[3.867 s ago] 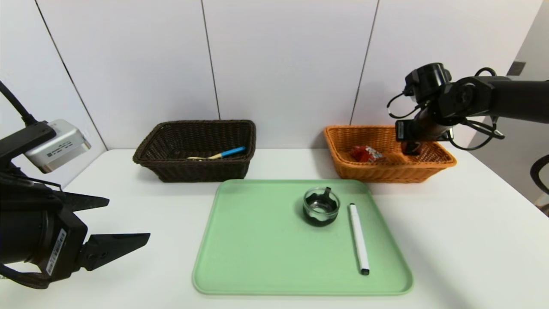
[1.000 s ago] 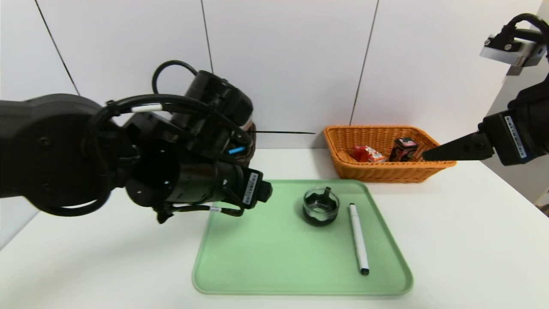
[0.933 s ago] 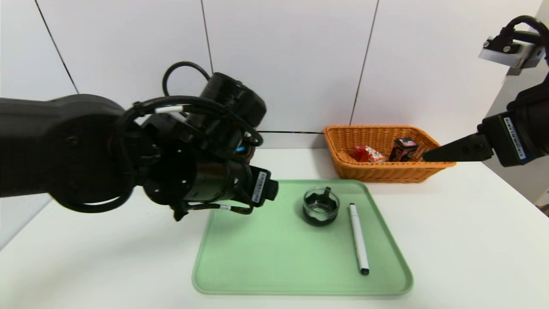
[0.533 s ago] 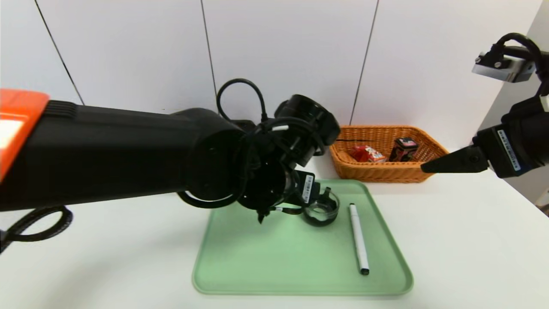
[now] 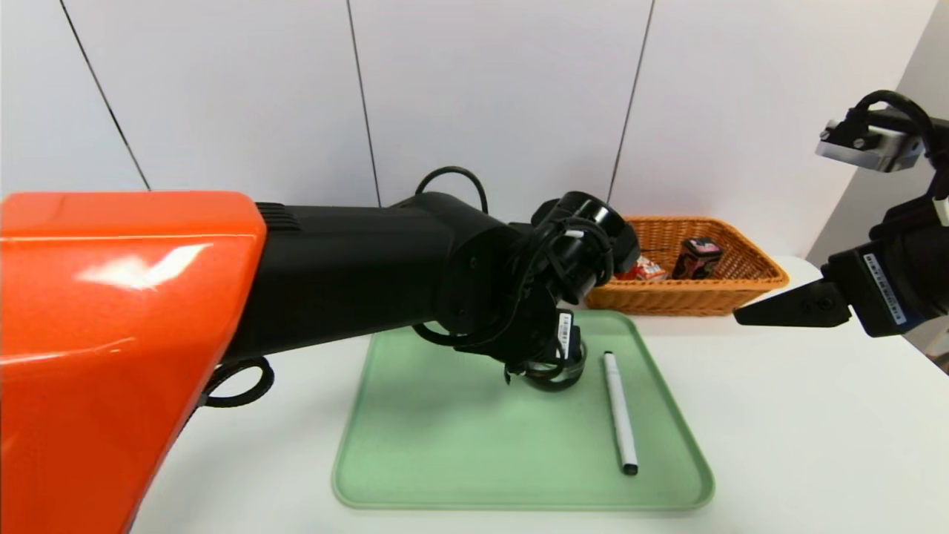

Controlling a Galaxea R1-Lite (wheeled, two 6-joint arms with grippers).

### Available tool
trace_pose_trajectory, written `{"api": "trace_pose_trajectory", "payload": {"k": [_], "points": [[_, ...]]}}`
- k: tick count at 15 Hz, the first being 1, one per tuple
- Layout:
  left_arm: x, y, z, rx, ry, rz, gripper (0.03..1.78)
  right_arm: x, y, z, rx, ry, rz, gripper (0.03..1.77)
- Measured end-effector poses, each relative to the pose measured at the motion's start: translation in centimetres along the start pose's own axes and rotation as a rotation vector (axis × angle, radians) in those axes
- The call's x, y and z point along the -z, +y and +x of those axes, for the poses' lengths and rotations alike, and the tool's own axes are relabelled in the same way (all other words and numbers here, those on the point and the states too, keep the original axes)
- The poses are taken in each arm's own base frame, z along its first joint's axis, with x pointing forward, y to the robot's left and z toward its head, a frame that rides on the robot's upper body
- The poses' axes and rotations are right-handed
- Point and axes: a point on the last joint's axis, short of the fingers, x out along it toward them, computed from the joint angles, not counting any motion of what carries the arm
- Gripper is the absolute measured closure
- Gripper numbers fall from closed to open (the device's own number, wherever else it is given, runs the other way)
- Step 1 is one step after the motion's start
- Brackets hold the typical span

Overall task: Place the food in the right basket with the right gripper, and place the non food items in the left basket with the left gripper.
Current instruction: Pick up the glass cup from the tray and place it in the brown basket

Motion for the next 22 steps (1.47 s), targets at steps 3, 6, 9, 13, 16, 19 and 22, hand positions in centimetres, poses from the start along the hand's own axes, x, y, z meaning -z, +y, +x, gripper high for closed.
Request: {"api": "trace_pose_trajectory", "payload": {"k": [3,6,9,13,16,19,22], "points": [[0.6,-0.4,1.5,-0.018,0.02,-0.001,0.12,0.5,0.0,0.2,-0.002,0.017,0.002,0.1],[1.1,-0.6,2.9,-0.033,0.039,0.005,0.12,0.9,0.0,0.3,0.001,0.027,0.006,0.1],[1.2,-0.4,3.9,-0.044,0.047,0.004,0.12,1.0,-0.1,0.3,0.003,0.029,0.009,0.1],[1.2,-0.1,4.4,-0.053,0.053,0.001,0.12,1.0,-0.1,0.4,0.003,0.032,0.009,0.1],[1.2,-0.2,4.5,-0.054,0.056,0.006,0.64,0.7,-0.1,0.7,0.006,-0.01,0.007,0.1],[1.5,-0.2,4.9,-0.054,0.066,0.01,0.97,0.8,-0.1,1.0,0.007,-0.015,0.007,0.1],[1.4,-0.3,4.8,-0.049,0.061,0.008,1.7,0.9,-0.1,1.0,0.005,-0.013,0.007,0.09]]}}
